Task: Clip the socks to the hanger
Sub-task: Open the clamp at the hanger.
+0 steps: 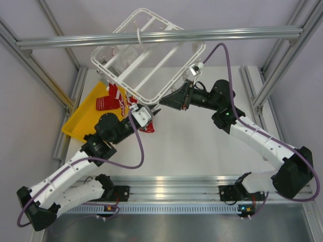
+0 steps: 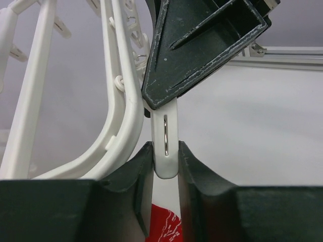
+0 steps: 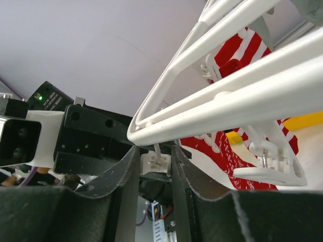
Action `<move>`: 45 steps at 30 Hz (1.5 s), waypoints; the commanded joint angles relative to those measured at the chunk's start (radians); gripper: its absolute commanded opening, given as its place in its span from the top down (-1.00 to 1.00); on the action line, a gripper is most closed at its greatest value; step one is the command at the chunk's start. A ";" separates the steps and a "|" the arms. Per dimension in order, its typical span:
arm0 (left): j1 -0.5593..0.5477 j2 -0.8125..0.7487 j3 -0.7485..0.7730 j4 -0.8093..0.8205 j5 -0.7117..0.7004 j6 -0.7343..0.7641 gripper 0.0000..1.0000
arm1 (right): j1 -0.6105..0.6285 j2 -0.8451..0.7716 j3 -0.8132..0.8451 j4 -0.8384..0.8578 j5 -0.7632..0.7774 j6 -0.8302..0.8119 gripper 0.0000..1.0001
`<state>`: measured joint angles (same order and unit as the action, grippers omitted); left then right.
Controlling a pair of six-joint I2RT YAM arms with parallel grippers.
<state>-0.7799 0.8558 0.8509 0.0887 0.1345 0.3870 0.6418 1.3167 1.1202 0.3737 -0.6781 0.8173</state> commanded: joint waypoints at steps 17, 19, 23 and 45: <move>-0.002 0.018 0.106 -0.004 0.005 -0.131 -0.18 | -0.060 0.015 -0.028 0.165 -0.086 0.031 1.00; -0.002 0.035 0.112 0.022 0.004 -0.135 -0.18 | -0.059 0.013 -0.030 0.172 -0.089 0.033 1.00; -0.002 0.054 0.123 0.063 0.001 -0.155 -0.19 | -0.056 0.007 -0.037 0.175 -0.100 0.029 1.00; -0.004 0.088 0.151 0.091 0.028 -0.188 1.00 | -0.042 -0.016 -0.082 0.156 -0.032 0.075 0.11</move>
<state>-0.7799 0.9497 0.9466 0.0517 0.1417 0.2104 0.5900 1.3151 1.0447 0.5316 -0.7097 0.8837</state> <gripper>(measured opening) 0.162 0.437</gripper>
